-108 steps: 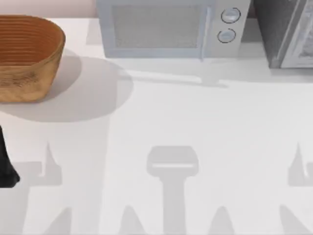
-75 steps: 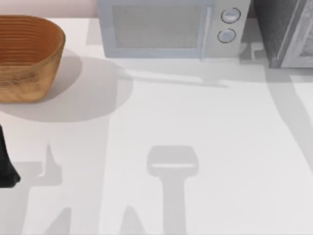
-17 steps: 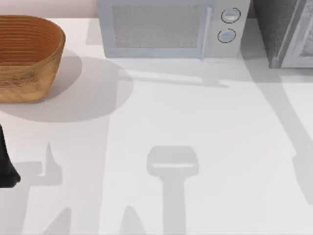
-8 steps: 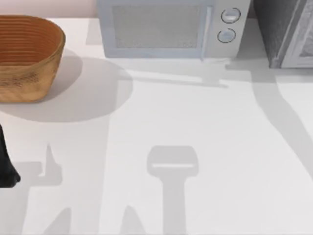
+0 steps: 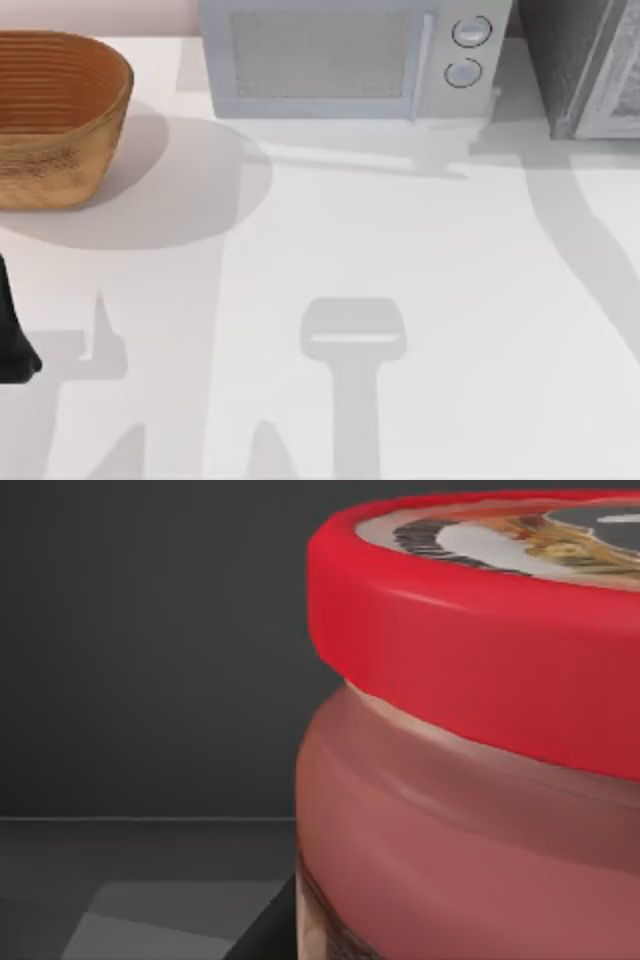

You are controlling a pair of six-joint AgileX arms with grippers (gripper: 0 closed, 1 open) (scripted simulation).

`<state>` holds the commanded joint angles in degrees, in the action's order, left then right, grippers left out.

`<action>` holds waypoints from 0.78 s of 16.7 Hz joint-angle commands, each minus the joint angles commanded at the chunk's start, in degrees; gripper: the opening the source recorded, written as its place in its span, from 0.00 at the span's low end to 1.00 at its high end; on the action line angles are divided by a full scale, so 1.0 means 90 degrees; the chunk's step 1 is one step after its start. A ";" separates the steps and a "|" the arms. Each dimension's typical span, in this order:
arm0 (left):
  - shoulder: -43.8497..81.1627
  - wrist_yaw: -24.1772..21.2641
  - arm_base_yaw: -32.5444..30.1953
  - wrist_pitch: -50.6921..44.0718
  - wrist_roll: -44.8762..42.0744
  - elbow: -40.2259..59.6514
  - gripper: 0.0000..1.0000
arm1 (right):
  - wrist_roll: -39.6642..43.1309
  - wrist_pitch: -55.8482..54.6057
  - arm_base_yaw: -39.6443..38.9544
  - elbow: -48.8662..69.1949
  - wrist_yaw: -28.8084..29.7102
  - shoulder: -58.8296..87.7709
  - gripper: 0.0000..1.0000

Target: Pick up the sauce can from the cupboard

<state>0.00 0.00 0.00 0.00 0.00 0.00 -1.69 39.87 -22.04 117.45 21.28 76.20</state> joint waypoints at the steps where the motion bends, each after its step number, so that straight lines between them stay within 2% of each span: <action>1: 0.0000 0.0000 0.0000 0.0000 0.0000 0.0000 1.00 | -0.0006 -0.0120 0.0076 -0.0329 -0.0162 -0.0243 0.00; 6: 0.0000 0.0000 0.0000 0.0000 0.0000 0.0000 1.00 | -0.0016 -0.0919 0.0618 -0.2904 -0.1086 -0.1880 0.00; 13: 0.0000 0.0000 0.0000 0.0000 0.0000 0.0000 1.00 | 0.0040 -0.2441 0.1547 -0.7889 -0.2122 -0.4883 0.00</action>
<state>0.00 0.00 0.00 0.00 0.00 0.00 -1.34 17.90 -8.12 46.45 2.18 32.26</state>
